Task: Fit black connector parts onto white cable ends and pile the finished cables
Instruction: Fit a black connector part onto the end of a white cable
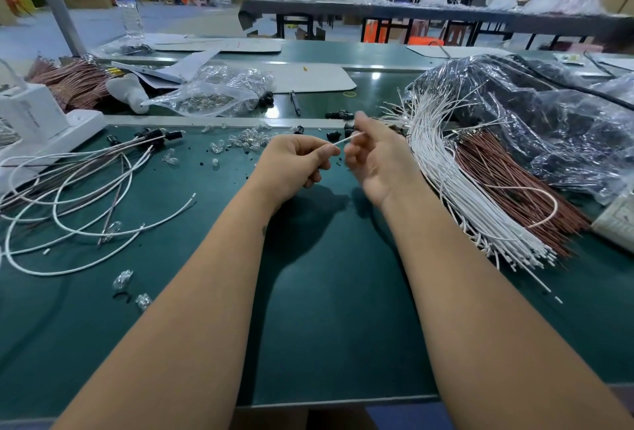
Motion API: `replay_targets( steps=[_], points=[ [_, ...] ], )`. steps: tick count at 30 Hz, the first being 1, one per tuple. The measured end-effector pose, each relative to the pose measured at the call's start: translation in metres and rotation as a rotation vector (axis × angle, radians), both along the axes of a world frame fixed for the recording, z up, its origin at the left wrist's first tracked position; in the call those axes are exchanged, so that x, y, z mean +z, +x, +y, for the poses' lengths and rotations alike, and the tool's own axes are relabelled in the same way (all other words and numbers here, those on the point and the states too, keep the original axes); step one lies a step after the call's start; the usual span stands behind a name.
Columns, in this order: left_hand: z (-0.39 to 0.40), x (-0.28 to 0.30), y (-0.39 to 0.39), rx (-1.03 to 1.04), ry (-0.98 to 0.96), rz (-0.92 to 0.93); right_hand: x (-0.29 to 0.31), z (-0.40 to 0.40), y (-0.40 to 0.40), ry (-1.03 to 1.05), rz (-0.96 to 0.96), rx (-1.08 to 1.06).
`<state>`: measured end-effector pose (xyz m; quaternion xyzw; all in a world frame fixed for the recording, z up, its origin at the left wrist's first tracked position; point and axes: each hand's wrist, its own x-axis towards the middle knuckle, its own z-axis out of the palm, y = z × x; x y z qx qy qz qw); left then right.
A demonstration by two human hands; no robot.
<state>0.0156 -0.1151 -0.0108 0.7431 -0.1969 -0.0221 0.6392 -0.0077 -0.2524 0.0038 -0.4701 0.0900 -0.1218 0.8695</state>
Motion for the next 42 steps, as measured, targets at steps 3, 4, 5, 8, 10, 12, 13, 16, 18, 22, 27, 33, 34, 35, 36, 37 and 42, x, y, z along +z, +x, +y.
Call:
replay_targets(
  steps=[3, 4, 5, 8, 10, 12, 13, 16, 18, 22, 27, 33, 34, 35, 36, 37, 42],
  points=[
    [0.001, 0.0, 0.0, 0.014, 0.018, -0.014, -0.008, 0.011, 0.004, -0.351, 0.027, 0.04],
    [0.002, 0.0, 0.001, 0.03, 0.013, -0.006, -0.01, 0.013, 0.005, -0.387, 0.018, 0.019],
    [0.003, 0.0, 0.002, 0.049, 0.0, 0.011, -0.011, 0.013, 0.005, -0.387, 0.01, -0.009],
    [0.005, 0.0, 0.004, 0.09, -0.05, 0.044, -0.01, 0.01, 0.005, -0.272, 0.01, -0.077],
    [0.006, 0.0, 0.004, 0.116, -0.07, 0.034, -0.009, 0.007, 0.004, -0.177, 0.005, -0.065],
    [0.007, 0.0, 0.004, 0.132, -0.085, 0.029, -0.007, 0.007, 0.002, -0.146, -0.003, -0.013],
    [0.007, 0.001, 0.004, 0.131, -0.089, 0.031, -0.007, 0.008, 0.001, -0.161, -0.008, 0.019],
    [0.006, 0.001, 0.004, 0.117, -0.106, 0.047, -0.007, 0.011, 0.0, -0.22, -0.018, 0.07],
    [0.007, 0.001, 0.004, 0.12, -0.127, 0.064, -0.007, 0.012, 0.001, -0.201, -0.021, 0.072],
    [0.007, 0.003, 0.003, 0.077, -0.225, 0.136, -0.007, 0.01, 0.002, -0.13, -0.045, 0.044],
    [0.008, 0.003, 0.002, 0.042, -0.307, 0.105, -0.006, 0.006, 0.001, -0.075, -0.075, 0.0],
    [0.011, 0.003, 0.0, 0.169, -0.208, 0.016, -0.006, 0.011, -0.002, -0.295, -0.112, -0.028],
    [0.011, 0.002, 0.001, 0.181, -0.187, 0.001, -0.006, 0.012, -0.002, -0.336, -0.118, -0.037],
    [0.01, 0.002, 0.001, 0.194, -0.16, -0.021, -0.006, 0.013, -0.002, -0.374, -0.12, -0.044],
    [0.01, 0.002, 0.001, 0.211, -0.135, -0.044, -0.006, 0.013, -0.002, -0.41, -0.12, -0.049],
    [0.01, 0.002, 0.001, 0.229, -0.119, -0.059, -0.006, 0.013, -0.002, -0.443, -0.116, -0.05],
    [0.011, 0.002, 0.001, 0.264, -0.102, -0.067, -0.006, 0.013, -0.004, -0.513, -0.109, -0.046]
  ],
)
